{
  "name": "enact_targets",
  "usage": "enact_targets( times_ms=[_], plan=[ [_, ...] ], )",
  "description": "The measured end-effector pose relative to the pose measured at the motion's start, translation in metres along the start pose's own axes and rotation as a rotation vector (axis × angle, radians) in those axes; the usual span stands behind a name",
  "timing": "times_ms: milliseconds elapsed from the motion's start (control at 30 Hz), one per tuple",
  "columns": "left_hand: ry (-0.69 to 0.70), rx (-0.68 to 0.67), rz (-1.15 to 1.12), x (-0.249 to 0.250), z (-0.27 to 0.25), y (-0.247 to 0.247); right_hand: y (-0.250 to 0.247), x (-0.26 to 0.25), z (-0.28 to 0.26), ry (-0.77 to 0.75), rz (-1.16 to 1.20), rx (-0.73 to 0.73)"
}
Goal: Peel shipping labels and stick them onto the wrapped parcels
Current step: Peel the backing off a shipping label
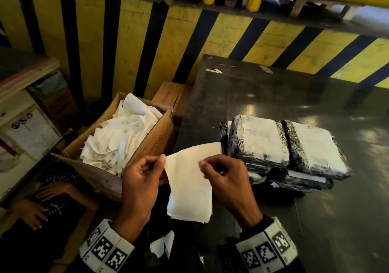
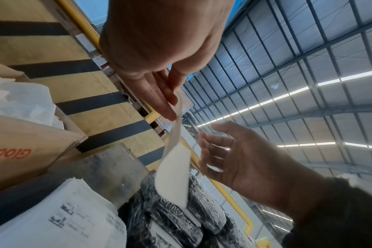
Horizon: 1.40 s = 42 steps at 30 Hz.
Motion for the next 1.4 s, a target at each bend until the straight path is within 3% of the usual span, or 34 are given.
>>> enact_targets(
  times_ms=[133, 267, 333, 467, 567, 633, 733, 833, 933, 1100, 1400],
  plan=[
    [0.158, -0.125, 0.097, 0.015, -0.006, 0.005, -0.001, -0.005, 0.004, 0.086, 0.076, -0.058],
    [0.338, -0.329, 0.155, 0.024, -0.022, 0.016, 0.003, 0.005, 0.012, 0.341, 0.190, -0.141],
    [0.405, -0.476, 0.153, 0.023, -0.029, 0.022, 0.005, 0.010, 0.016, 0.398, 0.178, -0.166],
    [0.481, -0.701, 0.154, 0.016, -0.033, 0.028, 0.003, 0.018, 0.024, 0.335, 0.128, -0.073],
    [0.345, -0.792, 0.101, 0.011, -0.027, 0.025, -0.005, 0.015, 0.025, 0.227, 0.076, 0.034],
    [0.282, -0.681, 0.095, 0.012, -0.014, 0.018, -0.009, 0.011, 0.023, 0.183, 0.100, 0.011],
    [0.157, -0.362, 0.170, 0.007, 0.012, 0.009, -0.006, -0.001, 0.013, 0.108, 0.160, -0.182],
    [-0.082, -0.261, 0.032, -0.004, 0.026, 0.012, 0.000, -0.006, 0.002, 0.082, 0.210, -0.318],
    [-0.100, -0.290, -0.133, 0.003, 0.030, 0.017, -0.003, -0.011, -0.002, 0.078, 0.217, -0.340],
    [0.050, -0.408, -0.043, 0.018, 0.029, 0.019, -0.029, -0.025, 0.003, -0.007, 0.198, -0.223],
    [0.098, -0.478, -0.005, 0.029, 0.032, 0.017, -0.032, -0.026, -0.002, 0.007, 0.060, -0.393]
  ],
)
Point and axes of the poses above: each hand's wrist, its own z-axis towards the middle knuckle, its own y-axis out of the palm, x = y × z, the point moved 6 cm from there along z, towards the middle knuckle, and after that the axes turned 15 degrees about y, right-handed, at the moved point
